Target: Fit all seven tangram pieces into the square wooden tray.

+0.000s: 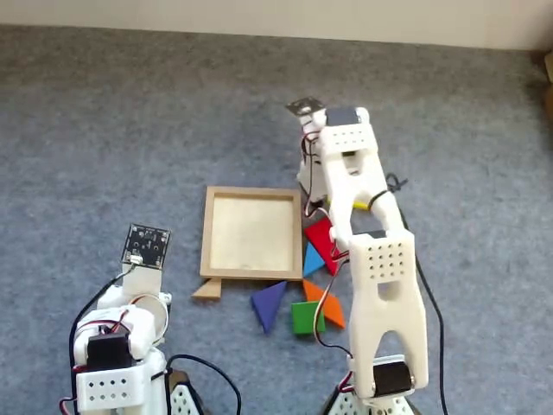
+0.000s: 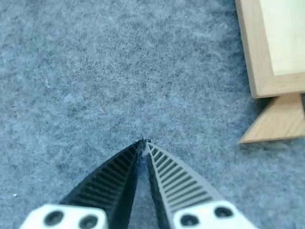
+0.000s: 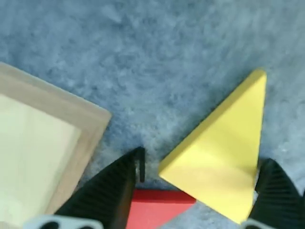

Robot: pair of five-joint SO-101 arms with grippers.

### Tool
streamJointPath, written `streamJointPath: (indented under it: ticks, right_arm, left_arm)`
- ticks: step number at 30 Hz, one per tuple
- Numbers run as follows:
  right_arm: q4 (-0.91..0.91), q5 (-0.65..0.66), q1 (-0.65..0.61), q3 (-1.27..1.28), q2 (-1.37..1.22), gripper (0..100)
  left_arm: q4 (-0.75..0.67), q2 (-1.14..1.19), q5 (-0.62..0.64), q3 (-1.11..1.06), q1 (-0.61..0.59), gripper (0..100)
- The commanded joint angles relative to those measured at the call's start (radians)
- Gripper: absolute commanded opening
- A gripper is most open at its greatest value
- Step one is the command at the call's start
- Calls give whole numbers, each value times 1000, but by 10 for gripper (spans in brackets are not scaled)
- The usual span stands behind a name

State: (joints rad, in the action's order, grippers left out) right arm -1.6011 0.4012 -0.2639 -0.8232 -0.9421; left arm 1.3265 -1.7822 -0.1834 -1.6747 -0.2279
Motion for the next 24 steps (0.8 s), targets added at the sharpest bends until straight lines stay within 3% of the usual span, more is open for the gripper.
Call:
streamJointPath:
  ticks: [1,24]
  right_arm:
    - [-19,43,24,-31,16,358]
    - [-15,54,61,-31,16,328]
  left_arm:
    - [8,-30,9,-21,-7,8]
    - [8,-30,9,-21,-7,8]
